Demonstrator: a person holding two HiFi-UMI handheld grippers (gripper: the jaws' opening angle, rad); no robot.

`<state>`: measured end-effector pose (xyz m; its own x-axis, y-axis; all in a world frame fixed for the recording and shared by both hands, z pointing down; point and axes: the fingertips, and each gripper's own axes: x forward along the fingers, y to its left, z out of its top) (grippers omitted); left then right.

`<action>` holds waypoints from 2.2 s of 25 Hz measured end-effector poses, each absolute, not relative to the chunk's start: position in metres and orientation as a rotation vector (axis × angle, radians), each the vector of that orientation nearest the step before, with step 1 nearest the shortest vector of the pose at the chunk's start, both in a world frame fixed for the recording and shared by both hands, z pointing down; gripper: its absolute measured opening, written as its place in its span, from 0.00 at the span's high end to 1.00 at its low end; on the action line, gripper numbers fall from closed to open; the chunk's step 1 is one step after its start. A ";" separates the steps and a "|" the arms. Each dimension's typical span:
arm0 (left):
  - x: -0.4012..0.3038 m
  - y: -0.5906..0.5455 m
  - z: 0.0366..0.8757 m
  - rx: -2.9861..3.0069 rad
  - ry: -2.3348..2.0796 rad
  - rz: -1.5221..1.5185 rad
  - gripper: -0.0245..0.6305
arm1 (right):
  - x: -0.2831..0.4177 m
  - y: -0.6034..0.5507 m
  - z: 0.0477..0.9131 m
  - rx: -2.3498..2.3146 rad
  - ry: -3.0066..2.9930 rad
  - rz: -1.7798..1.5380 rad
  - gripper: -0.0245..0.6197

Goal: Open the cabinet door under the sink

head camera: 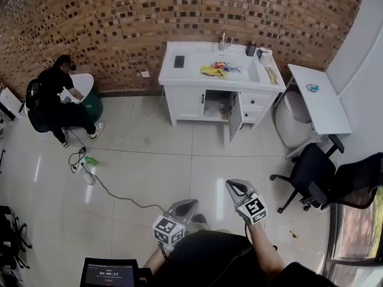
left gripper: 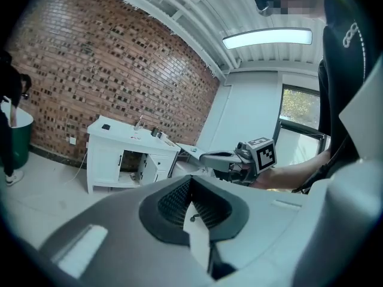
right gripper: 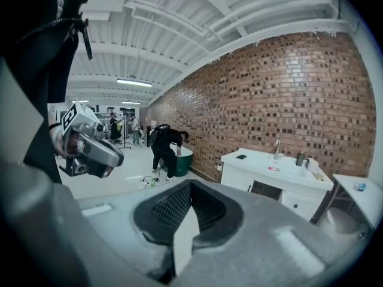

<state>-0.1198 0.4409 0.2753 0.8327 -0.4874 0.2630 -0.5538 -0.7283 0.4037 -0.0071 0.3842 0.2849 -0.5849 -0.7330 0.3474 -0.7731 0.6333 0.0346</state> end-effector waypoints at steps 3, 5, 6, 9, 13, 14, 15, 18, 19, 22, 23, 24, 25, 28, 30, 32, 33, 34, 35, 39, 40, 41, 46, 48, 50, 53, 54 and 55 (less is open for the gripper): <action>-0.108 0.467 0.268 2.565 -0.714 0.214 0.94 | -0.017 0.424 0.277 1.259 -2.569 0.264 0.97; -0.105 0.485 0.263 2.577 -0.686 0.220 0.94 | -0.026 0.453 0.272 1.284 -2.588 0.311 0.97; -0.103 0.495 0.262 2.581 -0.673 0.223 0.94 | -0.029 0.469 0.272 1.295 -2.594 0.333 0.97; -0.094 0.530 0.268 2.580 -0.645 0.247 0.94 | -0.016 0.520 0.279 1.343 -2.587 0.368 0.97; -0.075 0.574 0.282 2.562 -0.606 0.324 0.94 | 0.039 0.580 0.289 1.500 -2.512 0.430 0.97; -0.072 0.586 0.283 2.565 -0.583 0.358 0.94 | 0.048 0.596 0.289 1.541 -2.494 0.451 0.97; -0.071 0.598 0.284 2.571 -0.553 0.391 0.94 | 0.054 0.612 0.289 1.572 -2.477 0.465 0.97; -0.055 0.623 0.279 2.607 -0.442 0.452 0.94 | 0.065 0.653 0.282 1.622 -2.436 0.457 0.97; -0.048 0.629 0.273 2.627 -0.405 0.456 0.94 | 0.069 0.663 0.279 1.633 -2.423 0.445 0.97; -0.029 0.645 0.251 2.690 -0.293 0.423 0.94 | 0.082 0.688 0.273 1.694 -2.373 0.430 0.97; -0.023 0.649 0.244 2.710 -0.255 0.407 0.94 | 0.087 0.694 0.273 1.724 -2.355 0.429 0.97; -0.017 0.653 0.240 2.729 -0.222 0.394 0.94 | 0.093 0.699 0.272 1.748 -2.338 0.426 0.97; -0.012 0.656 0.237 2.744 -0.197 0.385 0.94 | 0.097 0.703 0.273 1.763 -2.322 0.420 0.97; -0.009 0.663 0.238 2.765 -0.150 0.378 0.94 | 0.098 0.711 0.275 1.769 -2.290 0.398 0.97; -0.012 0.664 0.238 2.767 -0.133 0.376 0.94 | 0.094 0.710 0.271 1.780 -2.286 0.388 0.97; -0.014 0.662 0.234 2.765 -0.128 0.358 0.94 | 0.085 0.705 0.264 1.789 -2.297 0.375 0.97; -0.015 0.661 0.232 2.764 -0.131 0.347 0.94 | 0.080 0.700 0.261 1.785 -2.308 0.366 0.97; -0.015 0.659 0.231 2.763 -0.138 0.338 0.94 | 0.073 0.695 0.258 1.774 -2.322 0.354 0.97; -0.015 0.658 0.230 2.762 -0.146 0.336 0.94 | 0.065 0.689 0.254 1.755 -2.338 0.340 0.97; -0.023 0.662 0.231 2.755 -0.161 0.333 0.94 | 0.022 0.676 0.245 1.632 -2.403 0.296 0.97; -0.026 0.667 0.232 2.750 -0.160 0.333 0.94 | 0.013 0.677 0.247 1.598 -2.409 0.299 0.97; -0.029 0.671 0.232 2.743 -0.161 0.334 0.94 | 0.005 0.679 0.249 1.568 -2.410 0.307 0.97; -0.046 0.672 0.238 2.718 -0.203 0.338 0.94 | -0.012 0.686 0.257 1.507 -2.416 0.346 0.97; -0.056 0.672 0.240 2.714 -0.225 0.334 0.94 | -0.016 0.689 0.258 1.502 -2.418 0.352 0.97; -0.064 0.675 0.241 2.710 -0.238 0.330 0.94 | -0.019 0.691 0.256 1.499 -2.421 0.350 0.97; -0.066 0.682 0.238 2.708 -0.237 0.325 0.94 | -0.022 0.694 0.249 1.490 -2.416 0.338 0.97; -0.066 0.683 0.237 2.709 -0.233 0.327 0.94 | -0.023 0.694 0.248 1.488 -2.417 0.336 0.97; -0.066 0.684 0.238 2.711 -0.230 0.330 0.94 | -0.025 0.695 0.247 1.487 -2.418 0.334 0.97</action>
